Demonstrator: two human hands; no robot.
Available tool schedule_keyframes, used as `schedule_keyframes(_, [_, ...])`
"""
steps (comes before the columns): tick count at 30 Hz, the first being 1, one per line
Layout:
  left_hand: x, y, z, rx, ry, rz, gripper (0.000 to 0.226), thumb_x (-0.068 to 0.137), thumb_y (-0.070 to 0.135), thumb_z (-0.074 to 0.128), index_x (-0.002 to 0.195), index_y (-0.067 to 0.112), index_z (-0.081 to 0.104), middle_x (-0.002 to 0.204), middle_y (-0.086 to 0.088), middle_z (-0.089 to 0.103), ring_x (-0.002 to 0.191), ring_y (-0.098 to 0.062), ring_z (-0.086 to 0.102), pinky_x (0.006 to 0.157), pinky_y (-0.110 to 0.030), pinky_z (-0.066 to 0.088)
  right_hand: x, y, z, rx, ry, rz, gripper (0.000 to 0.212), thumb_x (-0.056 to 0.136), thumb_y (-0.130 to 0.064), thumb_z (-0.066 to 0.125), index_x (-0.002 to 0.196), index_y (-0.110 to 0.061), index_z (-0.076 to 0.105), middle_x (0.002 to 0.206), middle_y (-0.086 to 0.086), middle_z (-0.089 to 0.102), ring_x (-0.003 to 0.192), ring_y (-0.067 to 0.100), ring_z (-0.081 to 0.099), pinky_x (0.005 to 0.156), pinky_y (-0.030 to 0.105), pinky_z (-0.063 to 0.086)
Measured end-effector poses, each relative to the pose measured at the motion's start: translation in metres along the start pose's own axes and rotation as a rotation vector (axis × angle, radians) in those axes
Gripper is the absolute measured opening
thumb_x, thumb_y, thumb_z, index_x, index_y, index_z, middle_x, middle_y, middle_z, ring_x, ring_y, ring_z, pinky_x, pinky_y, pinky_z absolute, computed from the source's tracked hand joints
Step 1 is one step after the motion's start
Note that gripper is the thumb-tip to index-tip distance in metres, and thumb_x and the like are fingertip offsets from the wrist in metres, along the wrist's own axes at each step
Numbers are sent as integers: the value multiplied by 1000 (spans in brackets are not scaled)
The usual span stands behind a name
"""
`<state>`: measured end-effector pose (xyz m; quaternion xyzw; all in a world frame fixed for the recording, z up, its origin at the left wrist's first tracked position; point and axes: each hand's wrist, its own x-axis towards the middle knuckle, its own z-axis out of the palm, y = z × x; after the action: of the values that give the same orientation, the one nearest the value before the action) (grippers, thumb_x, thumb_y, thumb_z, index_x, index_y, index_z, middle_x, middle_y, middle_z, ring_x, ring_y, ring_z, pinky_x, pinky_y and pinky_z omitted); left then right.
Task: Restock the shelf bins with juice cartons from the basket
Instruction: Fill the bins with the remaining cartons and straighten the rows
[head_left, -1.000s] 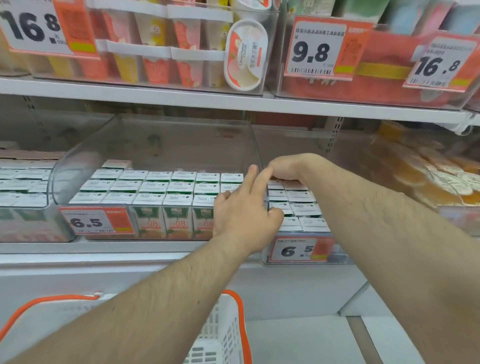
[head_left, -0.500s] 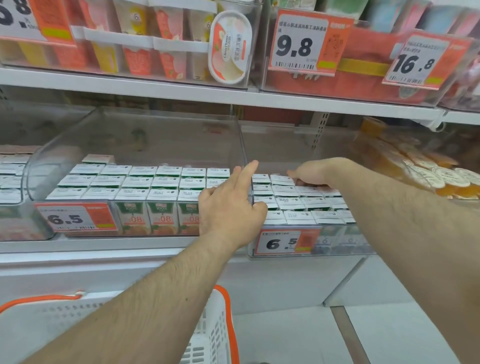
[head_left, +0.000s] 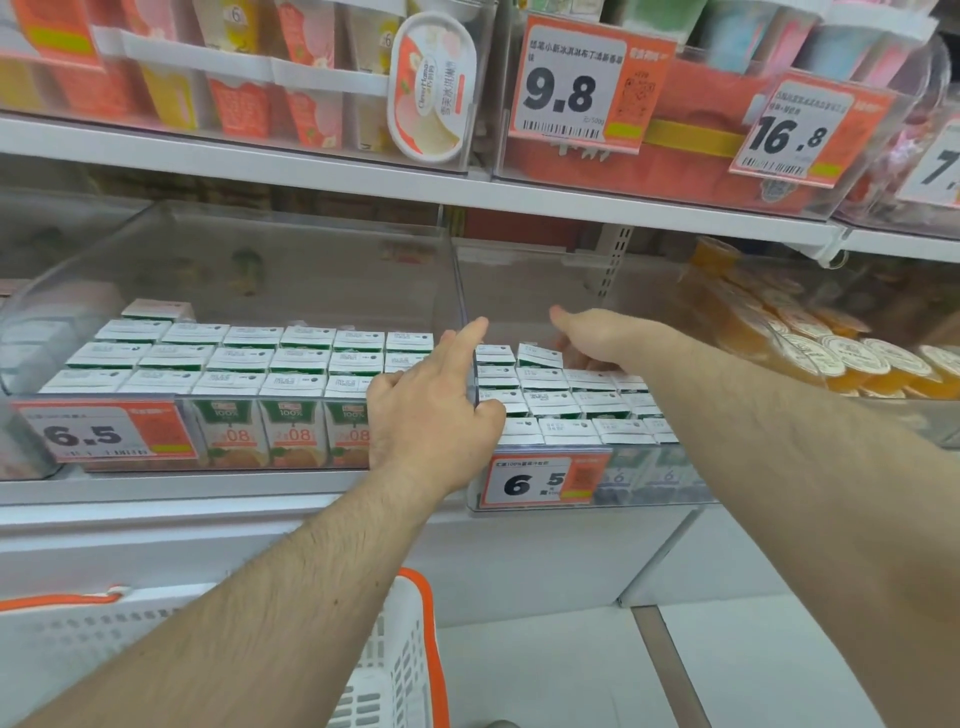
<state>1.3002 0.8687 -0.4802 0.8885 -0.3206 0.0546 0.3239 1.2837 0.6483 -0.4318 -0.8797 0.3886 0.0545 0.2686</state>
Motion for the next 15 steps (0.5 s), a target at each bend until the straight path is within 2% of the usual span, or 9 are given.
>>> schedule_keyframes(2, [0, -1, 0, 3, 2, 0, 74, 82, 32, 44, 146, 48, 12, 137, 5, 55, 112, -16, 51, 108, -44, 25, 0, -16, 13, 4, -59, -11, 70, 99, -65, 19, 135, -15, 51, 121, 4, 61, 111, 24, 55, 105, 44, 38])
schedule_keyframes(4, [0, -1, 1, 1, -2, 0, 74, 81, 32, 44, 146, 48, 12, 138, 5, 54, 114, -16, 51, 109, -44, 25, -2, -31, 22, 10, -118, -24, 71, 100, -65, 19, 150, -18, 36, 151, 6, 43, 136, 28, 41, 116, 47, 27])
schedule_keyframes(6, [0, -1, 2, 7, 7, 0, 74, 81, 32, 44, 146, 48, 12, 138, 5, 54, 116, -16, 50, 109, -44, 25, -1, -41, 25, -22, -155, -38, 72, 100, -64, 18, 153, -17, 30, 158, 6, 33, 142, 27, 34, 118, 48, 24])
schedule_keyframes(9, [1, 0, 3, 7, 21, 0, 74, 81, 32, 44, 146, 48, 12, 137, 5, 55, 114, -15, 52, 108, -44, 26, -1, -44, 22, -36, -194, -1, 73, 98, -68, 18, 146, -19, 42, 146, 7, 49, 130, 27, 48, 112, 49, 33])
schedule_keyframes(11, [2, -1, 3, 6, 24, -3, 74, 81, 33, 44, 146, 48, 12, 136, 5, 56, 113, -16, 52, 108, -44, 26, 0, -38, 15, -9, -199, 39, 76, 95, -73, 16, 127, -20, 60, 119, 5, 66, 106, 22, 61, 97, 43, 44])
schedule_keyframes(12, [2, -1, 3, 4, 22, -6, 74, 82, 33, 44, 146, 48, 12, 135, 4, 57, 112, -16, 52, 108, -45, 26, 1, -33, 10, -2, -162, 51, 78, 94, -73, 14, 118, -18, 65, 110, 4, 68, 97, 21, 61, 89, 40, 46])
schedule_keyframes(14, [1, -1, 3, 0, 22, -10, 73, 82, 32, 44, 147, 48, 12, 132, 3, 58, 110, -16, 52, 108, -45, 27, 0, -18, -2, -51, -65, 58, 80, 96, -70, 10, 107, -14, 67, 114, 6, 68, 94, 23, 59, 81, 37, 43])
schedule_keyframes(15, [1, 0, 3, -1, 23, -11, 73, 82, 32, 44, 147, 48, 13, 132, 3, 58, 109, -16, 53, 108, -45, 27, -2, -9, -6, -97, -45, 71, 81, 98, -67, 9, 109, -13, 67, 125, 8, 64, 100, 25, 58, 84, 39, 42])
